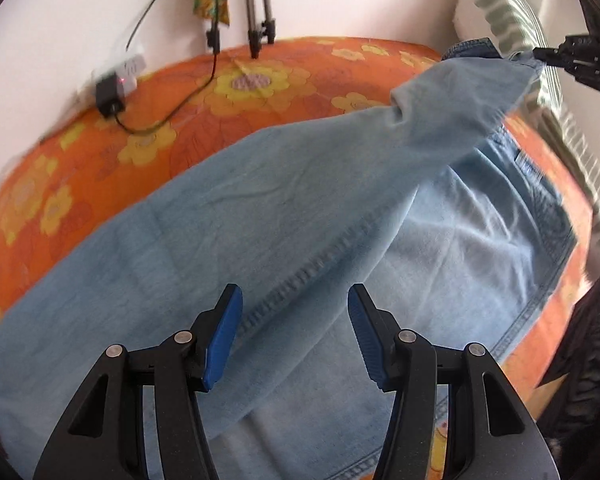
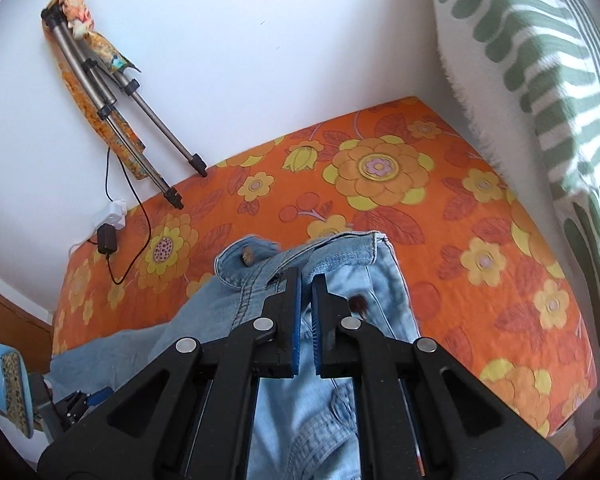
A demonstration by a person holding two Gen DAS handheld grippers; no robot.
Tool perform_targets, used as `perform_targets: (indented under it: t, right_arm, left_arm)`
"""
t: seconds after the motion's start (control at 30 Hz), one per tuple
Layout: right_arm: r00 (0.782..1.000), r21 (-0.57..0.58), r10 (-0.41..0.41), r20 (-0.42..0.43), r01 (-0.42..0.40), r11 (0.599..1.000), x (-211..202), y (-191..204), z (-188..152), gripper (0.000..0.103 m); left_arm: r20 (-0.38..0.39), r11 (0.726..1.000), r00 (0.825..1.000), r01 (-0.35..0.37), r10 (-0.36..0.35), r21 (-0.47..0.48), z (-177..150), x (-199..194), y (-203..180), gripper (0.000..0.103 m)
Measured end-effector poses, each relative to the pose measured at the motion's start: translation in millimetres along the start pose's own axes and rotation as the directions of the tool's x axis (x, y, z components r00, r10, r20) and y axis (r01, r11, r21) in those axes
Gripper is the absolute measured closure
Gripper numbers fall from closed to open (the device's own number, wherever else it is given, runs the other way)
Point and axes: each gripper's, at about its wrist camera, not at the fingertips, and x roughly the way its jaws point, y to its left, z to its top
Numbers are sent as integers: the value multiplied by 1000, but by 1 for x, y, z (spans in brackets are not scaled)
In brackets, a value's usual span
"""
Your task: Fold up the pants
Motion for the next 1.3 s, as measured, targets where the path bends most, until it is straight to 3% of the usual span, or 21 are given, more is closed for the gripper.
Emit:
perform_targets:
  t: [0.1,0.2,0.27,0.37,0.63,0.77,0.83,1.07,1.3]
  right_arm:
    - [1000,29,22,-10,-21,999,-8,-14,-12,99]
    - [999,44,28,-18,-27,999,-10,-22,-21,99]
    - [999,54,36,-21,-35,998,-11,-25,-25,99]
    - [999,52,35,-22,-34,998,-14,-28,-29,99]
    - [997,80,67,-43,-63,995,-28,-47,-48,99]
    - [996,77,79,-52,-75,994,-37,-53,-65,99]
    - [995,75,82,-61,-77,994,-39,-56,-76,99]
    - [989,115,76,-126,-62,991,-31,-84,-122,99]
    - [973,150,60,-221,-26,988,1,-105,-160,99]
  left_arm:
    - [45,997,998,-55,53,52,2,-2,-9,50]
    - [40,995,998,-61,58,77,4,4,-16,66]
    - [38,993,998,-56,52,107,6,7,-24,91]
    - [43,984,997,-74,68,160,3,7,-35,98]
    - [139,984,989,-65,42,166,-11,-42,-39,100]
    - [158,990,987,-23,2,136,-18,-67,-37,100]
    - [139,990,990,1,-21,142,-25,-73,-40,100]
    - [67,966,998,-18,1,256,-55,-75,-65,100]
    - [14,963,1000,-12,9,267,-66,-66,-69,100]
